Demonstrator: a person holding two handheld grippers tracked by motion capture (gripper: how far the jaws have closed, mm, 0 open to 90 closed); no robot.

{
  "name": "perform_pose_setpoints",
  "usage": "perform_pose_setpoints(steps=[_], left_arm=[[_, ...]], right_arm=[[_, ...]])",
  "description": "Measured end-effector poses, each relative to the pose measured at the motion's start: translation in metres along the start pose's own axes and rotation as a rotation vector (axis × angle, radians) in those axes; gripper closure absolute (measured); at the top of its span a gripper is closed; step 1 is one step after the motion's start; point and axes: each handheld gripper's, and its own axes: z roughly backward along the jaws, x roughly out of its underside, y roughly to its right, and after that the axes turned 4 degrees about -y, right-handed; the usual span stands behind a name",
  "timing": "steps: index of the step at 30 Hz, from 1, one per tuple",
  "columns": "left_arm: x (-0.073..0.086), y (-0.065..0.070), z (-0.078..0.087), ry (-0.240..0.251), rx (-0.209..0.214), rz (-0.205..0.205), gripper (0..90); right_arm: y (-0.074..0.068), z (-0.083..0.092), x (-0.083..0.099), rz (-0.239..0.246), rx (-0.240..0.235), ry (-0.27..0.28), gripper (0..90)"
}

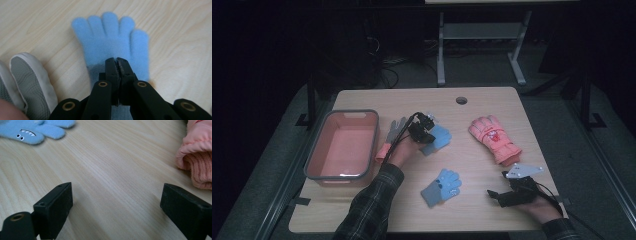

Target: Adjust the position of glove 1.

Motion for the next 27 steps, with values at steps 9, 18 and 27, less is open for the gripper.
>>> perform_pose_setpoints(steps=[9, 18, 27], left_arm=[[0.0, 0.009, 0.026, 0.027, 0.038, -0.002, 88.4], [0.009, 0.024, 0.047, 0.066, 0.088, -0.002, 88.4], [0.022, 0.041, 0.065, 0.091, 0.134, 0.004, 88.4]], right_arm=[[0.0, 0.0, 0.0, 0.0, 0.0, 0.0, 10.4], [0.0, 0.0, 0.0, 0.0, 0.0, 0.0, 10.4], [0.0, 0.0, 0.0, -0.001, 0.001, -0.001, 10.4]])
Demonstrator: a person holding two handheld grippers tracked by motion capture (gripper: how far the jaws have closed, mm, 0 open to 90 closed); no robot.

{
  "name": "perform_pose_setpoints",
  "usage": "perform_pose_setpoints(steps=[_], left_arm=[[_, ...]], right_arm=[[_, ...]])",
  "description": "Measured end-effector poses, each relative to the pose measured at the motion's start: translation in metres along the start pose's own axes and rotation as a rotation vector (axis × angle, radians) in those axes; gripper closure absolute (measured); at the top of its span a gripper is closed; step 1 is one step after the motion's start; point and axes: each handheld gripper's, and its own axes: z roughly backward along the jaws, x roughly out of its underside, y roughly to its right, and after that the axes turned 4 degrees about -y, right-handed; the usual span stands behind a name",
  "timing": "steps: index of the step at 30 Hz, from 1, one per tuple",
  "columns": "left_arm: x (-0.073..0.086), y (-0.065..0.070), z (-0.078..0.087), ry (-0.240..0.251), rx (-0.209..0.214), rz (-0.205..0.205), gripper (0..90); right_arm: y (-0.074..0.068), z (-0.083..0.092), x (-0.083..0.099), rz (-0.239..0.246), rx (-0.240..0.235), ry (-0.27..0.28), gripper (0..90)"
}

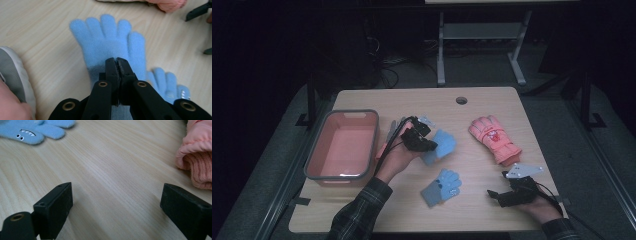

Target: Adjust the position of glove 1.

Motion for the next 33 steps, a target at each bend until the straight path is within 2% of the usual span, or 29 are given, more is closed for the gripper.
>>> perform_pose_setpoints(steps=[2, 4, 8, 18, 26, 31, 33], left_arm=[[0.003, 0.004, 0.002, 0.009, 0.016, -0.008, 88.4], [0.007, 0.01, 0.004, 0.022, 0.026, 0.002, 88.5], [0.014, 0.018, 0.007, 0.018, 0.036, -0.013, 88.5], [0.034, 0.037, 0.013, 0.036, 0.063, 0.019, 88.6], [0.051, 0.054, 0.015, 0.029, 0.079, 0.019, 88.6], [0.058, 0.06, 0.012, 0.001, 0.093, -0.009, 88.5], [0.06, 0.064, 0.009, 0.005, 0.1, 0.001, 88.5]], right_arm=[[0.0, 0.0, 0.0, 0.0, 0.0, 0.0, 10.4], [0.0, 0.0, 0.0, 0.0, 0.0, 0.0, 10.4], [0.0, 0.0, 0.0, 0.0, 0.0, 0.0, 10.4], [0.0, 0.0, 0.0, -0.001, 0.001, 0.001, 10.4], [0.0, 0.0, 0.0, -0.002, 0.001, 0.0, 10.4], [0.0, 0.0, 0.0, -0.002, 0.001, 0.0, 10.4], [0.0, 0.0, 0.0, -0.002, 0.0, -0.001, 10.3]])
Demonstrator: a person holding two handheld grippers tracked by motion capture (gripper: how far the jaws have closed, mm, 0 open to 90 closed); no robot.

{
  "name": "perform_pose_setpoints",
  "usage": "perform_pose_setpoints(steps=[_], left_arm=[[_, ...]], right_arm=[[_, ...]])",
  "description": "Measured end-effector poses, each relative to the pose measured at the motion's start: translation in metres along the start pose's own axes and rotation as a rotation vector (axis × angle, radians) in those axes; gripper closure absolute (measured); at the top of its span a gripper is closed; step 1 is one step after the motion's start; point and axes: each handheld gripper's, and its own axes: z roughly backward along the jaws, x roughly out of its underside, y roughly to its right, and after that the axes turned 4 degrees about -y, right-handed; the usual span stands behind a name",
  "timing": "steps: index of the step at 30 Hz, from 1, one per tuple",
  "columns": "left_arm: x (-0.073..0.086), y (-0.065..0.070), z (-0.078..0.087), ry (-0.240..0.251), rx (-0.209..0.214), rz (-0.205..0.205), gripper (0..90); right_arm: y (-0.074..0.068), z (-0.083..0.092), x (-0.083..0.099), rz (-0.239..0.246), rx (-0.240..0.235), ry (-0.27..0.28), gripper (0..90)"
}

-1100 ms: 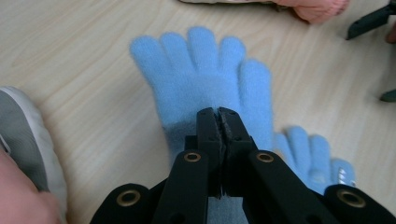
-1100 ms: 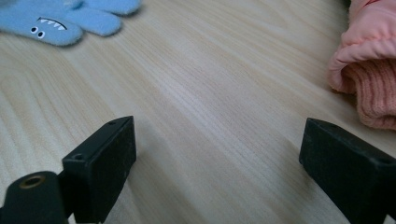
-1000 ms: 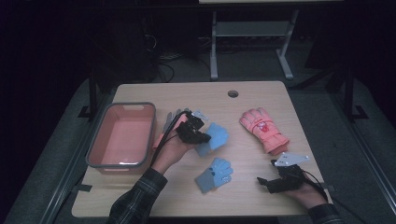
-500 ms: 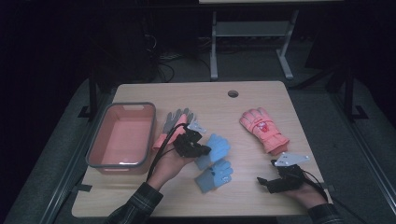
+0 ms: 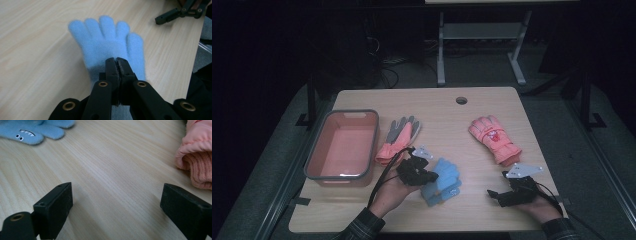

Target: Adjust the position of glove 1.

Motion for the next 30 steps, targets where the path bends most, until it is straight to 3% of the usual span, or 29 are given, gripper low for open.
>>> perform_pose_setpoints(steps=[4, 7, 8, 13, 15, 16, 19, 22, 23, 30], left_arm=[[0.001, 0.001, -0.003, -0.025, 0.006, -0.023, 88.5], [0.002, 0.005, -0.007, -0.017, 0.012, -0.003, 88.5], [0.001, 0.004, -0.007, -0.03, 0.012, -0.026, 88.5], [0.002, 0.006, -0.013, -0.043, 0.013, -0.031, 88.5], [0.003, 0.008, -0.016, -0.039, 0.016, -0.012, 88.5], [0.003, 0.006, -0.016, -0.058, 0.012, -0.032, 88.5], [0.004, 0.008, -0.02, -0.054, 0.015, -0.01, 88.5], [0.005, 0.007, -0.023, -0.075, 0.019, -0.025, 88.4], [0.005, 0.008, -0.025, -0.07, 0.021, -0.01, 88.4], [0.008, 0.008, -0.033, -0.103, 0.012, -0.018, 87.2]], right_arm=[[0.0, 0.0, 0.0, 0.001, 0.0, -0.001, 10.3], [0.0, 0.0, 0.0, 0.001, -0.001, -0.001, 10.3], [0.0, 0.0, 0.0, 0.001, 0.0, -0.001, 10.3], [0.0, 0.0, 0.0, 0.002, 0.0, 0.0, 10.3], [0.0, 0.0, 0.0, 0.002, 0.0, 0.0, 10.3], [0.0, 0.0, 0.0, 0.002, 0.0, 0.0, 10.4], [0.0, 0.0, 0.0, 0.002, 0.0, 0.0, 10.3], [0.0, 0.0, 0.0, 0.002, 0.0, 0.0, 10.3], [0.0, 0.0, 0.0, 0.002, 0.0, 0.0, 10.4], [0.0, 0.0, 0.0, 0.001, 0.0, 0.0, 10.3]])
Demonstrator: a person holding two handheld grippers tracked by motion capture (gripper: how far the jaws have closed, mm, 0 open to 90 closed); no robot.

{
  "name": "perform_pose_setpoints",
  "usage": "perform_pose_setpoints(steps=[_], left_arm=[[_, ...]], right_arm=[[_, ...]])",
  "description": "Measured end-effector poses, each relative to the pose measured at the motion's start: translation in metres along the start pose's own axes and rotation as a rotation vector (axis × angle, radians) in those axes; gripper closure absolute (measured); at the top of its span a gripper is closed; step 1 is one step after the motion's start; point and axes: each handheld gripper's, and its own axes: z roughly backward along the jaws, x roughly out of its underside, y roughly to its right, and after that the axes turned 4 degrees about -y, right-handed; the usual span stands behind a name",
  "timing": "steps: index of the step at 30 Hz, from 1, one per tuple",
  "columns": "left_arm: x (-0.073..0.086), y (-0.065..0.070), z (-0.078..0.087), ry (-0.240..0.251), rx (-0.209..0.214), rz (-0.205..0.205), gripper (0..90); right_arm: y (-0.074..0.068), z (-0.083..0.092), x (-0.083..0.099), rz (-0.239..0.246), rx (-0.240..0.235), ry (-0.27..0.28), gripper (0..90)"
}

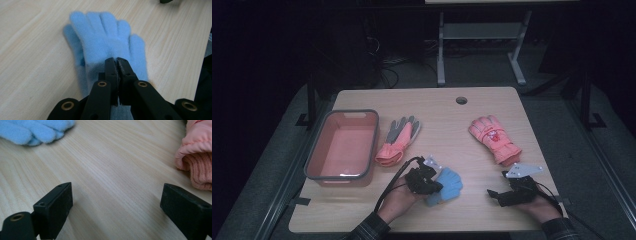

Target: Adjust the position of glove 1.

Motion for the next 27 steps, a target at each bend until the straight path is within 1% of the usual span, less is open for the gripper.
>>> perform_pose_setpoints(steps=[6, 7, 9, 11, 12, 14, 15, 18, 19, 21, 23, 27], left_arm=[[0.0, 0.0, 0.0, 0.006, -0.012, -0.003, 84.1], [0.0, 0.0, 0.001, 0.012, -0.015, -0.012, 80.7], [0.0, 0.001, 0.003, 0.025, -0.021, -0.008, 73.3], [-0.002, 0.003, 0.006, 0.036, -0.039, -0.028, 62.6], [-0.002, 0.005, 0.006, 0.05, -0.051, -0.025, 57.4], [-0.003, 0.005, 0.006, 0.056, -0.059, -0.03, 47.8], [-0.003, 0.005, 0.005, 0.057, -0.061, -0.032, 43.4], [-0.003, 0.005, 0.001, 0.039, -0.073, -0.064, 31.1], [-0.003, 0.007, 0.0, 0.036, -0.08, -0.074, 28.6], [-0.003, 0.01, -0.003, 0.026, -0.096, -0.098, 24.3], [-0.004, 0.012, -0.006, 0.014, -0.105, -0.113, 23.1], [-0.005, 0.01, -0.012, -0.009, -0.118, -0.104, 22.7]], right_arm=[[0.0, 0.0, 0.0, 0.0, 0.0, 0.0, 10.4], [0.0, 0.0, 0.0, 0.0, 0.0, 0.0, 10.3], [0.0, 0.0, 0.0, 0.0, 0.0, 0.0, 10.3], [0.0, 0.0, 0.0, 0.0, 0.0, 0.0, 10.3], [0.0, 0.0, 0.0, 0.0, 0.0, 0.0, 10.3], [0.0, 0.0, 0.0, 0.0, 0.0, 0.0, 10.3], [0.0, 0.0, 0.0, 0.001, 0.0, 0.0, 10.4], [0.0, 0.0, 0.0, 0.0, 0.0, 0.0, 10.4], [0.0, 0.0, 0.0, 0.0, 0.0, 0.0, 10.4], [0.0, 0.0, 0.0, 0.0, 0.0, 0.0, 10.3], [0.0, 0.0, 0.0, 0.0, 0.0, 0.0, 10.3], [0.0, 0.0, 0.0, 0.001, 0.0, 0.001, 10.4]])
